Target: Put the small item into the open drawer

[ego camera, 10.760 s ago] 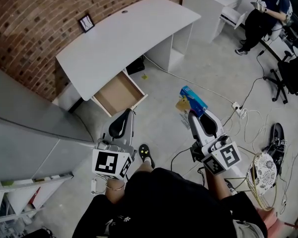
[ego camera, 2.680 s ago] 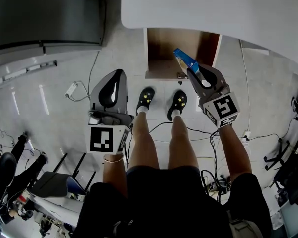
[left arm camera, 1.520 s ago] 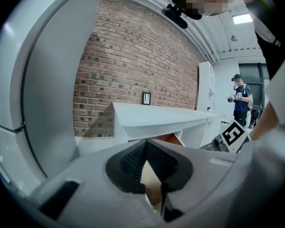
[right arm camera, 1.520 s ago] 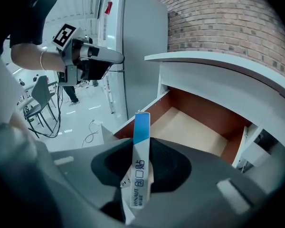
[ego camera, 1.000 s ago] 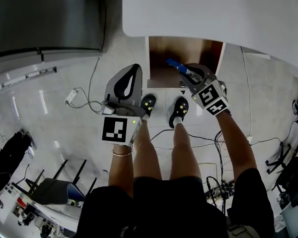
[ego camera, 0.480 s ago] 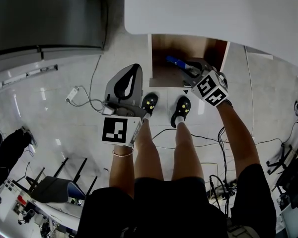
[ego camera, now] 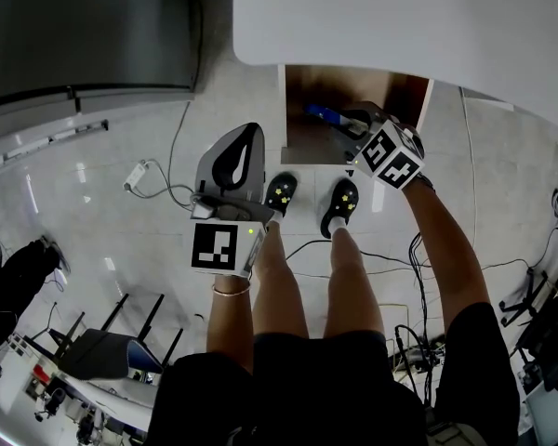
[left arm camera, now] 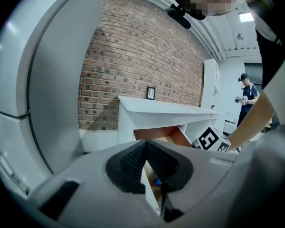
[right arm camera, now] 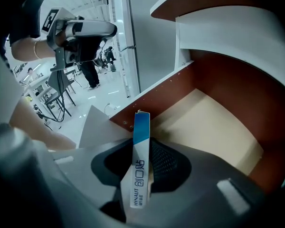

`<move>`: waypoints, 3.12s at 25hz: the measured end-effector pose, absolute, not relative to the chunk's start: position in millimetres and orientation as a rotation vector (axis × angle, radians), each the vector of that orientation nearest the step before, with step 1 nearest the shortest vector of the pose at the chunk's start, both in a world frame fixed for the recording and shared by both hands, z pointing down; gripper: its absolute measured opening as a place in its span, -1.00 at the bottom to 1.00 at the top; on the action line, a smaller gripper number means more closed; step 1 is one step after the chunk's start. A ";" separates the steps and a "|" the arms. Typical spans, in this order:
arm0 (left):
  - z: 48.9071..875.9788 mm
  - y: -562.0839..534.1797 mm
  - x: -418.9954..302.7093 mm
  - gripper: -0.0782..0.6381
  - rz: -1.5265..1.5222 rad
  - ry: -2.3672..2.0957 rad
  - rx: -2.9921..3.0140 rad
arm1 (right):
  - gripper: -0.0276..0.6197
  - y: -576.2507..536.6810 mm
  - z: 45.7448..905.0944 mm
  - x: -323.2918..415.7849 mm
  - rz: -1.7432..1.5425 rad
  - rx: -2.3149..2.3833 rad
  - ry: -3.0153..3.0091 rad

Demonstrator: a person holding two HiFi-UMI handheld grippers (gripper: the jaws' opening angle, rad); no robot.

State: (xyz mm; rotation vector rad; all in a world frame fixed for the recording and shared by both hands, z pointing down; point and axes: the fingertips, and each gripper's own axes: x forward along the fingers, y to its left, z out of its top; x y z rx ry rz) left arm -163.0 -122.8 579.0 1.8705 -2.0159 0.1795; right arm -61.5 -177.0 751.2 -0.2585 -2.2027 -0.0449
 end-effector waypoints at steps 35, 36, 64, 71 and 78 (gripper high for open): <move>590.9 -117.7 -168.6 -0.79 0.191 -2.012 1.841 | -0.49 -196.5 768.8 -65.2 -0.129 -0.216 -2.130; 591.3 -117.7 -168.3 -0.79 0.191 -2.011 1.837 | -0.50 -197.2 768.7 -64.6 -0.128 -0.213 -2.132; 543.0 -115.6 -157.2 -0.79 0.180 -2.042 1.886 | -0.88 -207.8 642.6 -60.4 0.007 0.158 -2.502; 518.8 -113.1 -152.5 -0.79 0.182 -2.037 1.915 | -0.88 -204.8 578.6 -54.1 0.113 0.263 -2.628; 486.6 -109.8 -145.8 -0.79 0.167 -2.026 1.938 | -0.88 -202.0 519.7 -38.1 0.207 0.382 -2.708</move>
